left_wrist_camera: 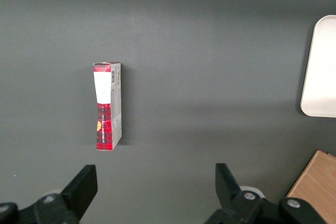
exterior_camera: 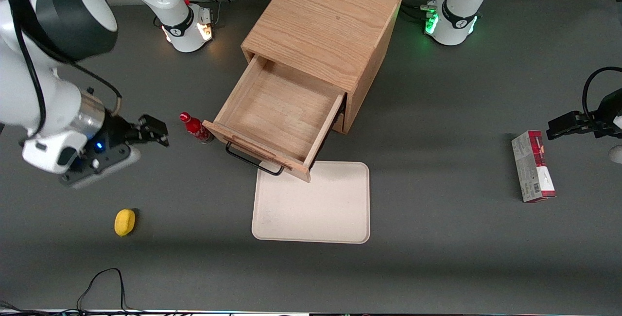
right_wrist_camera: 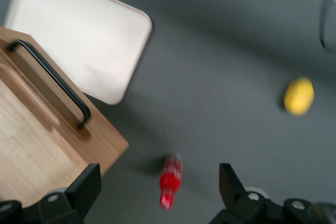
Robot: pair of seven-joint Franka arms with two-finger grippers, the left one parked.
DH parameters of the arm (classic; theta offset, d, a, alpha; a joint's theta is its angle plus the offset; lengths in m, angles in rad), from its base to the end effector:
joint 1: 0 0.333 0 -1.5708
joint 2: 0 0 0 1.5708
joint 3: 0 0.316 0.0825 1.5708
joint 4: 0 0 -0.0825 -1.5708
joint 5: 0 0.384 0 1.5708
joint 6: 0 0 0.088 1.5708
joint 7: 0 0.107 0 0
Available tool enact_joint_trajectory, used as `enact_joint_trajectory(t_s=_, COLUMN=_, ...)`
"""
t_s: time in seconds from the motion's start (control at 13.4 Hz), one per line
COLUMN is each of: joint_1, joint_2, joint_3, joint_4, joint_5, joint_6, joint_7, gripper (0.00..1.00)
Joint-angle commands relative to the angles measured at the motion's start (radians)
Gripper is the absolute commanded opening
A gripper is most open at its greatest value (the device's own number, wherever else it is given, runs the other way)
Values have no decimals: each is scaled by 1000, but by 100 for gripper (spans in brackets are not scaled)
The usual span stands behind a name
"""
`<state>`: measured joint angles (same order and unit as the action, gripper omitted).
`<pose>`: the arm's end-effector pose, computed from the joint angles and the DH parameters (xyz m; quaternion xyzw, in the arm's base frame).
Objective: Open upper drawer
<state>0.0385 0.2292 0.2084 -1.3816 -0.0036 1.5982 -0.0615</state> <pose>0.6094 0.1376 0.5837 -0.9883 -0.1511 0.0058 0.0213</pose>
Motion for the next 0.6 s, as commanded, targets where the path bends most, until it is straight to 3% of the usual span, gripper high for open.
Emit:
enact_joint_trajectory(t_s=0.0, joint_1=1, joint_2=-365, joint_3=-101, joint_4=-449, joint_5=31, joint_6=120, joint_7=83, gripper=100)
enact_joint_trajectory(t_s=0.15, joint_1=1, joint_2=-447, joint_3=-115, joint_4=-494, joint_5=30, joint_6=97, joint_7=81, gripper=100)
enact_joint_trajectory(t_s=0.52, joint_1=0, joint_2=-442, joint_3=-116, joint_4=-476, joint_5=19, joint_6=65, joint_7=77, gripper=100)
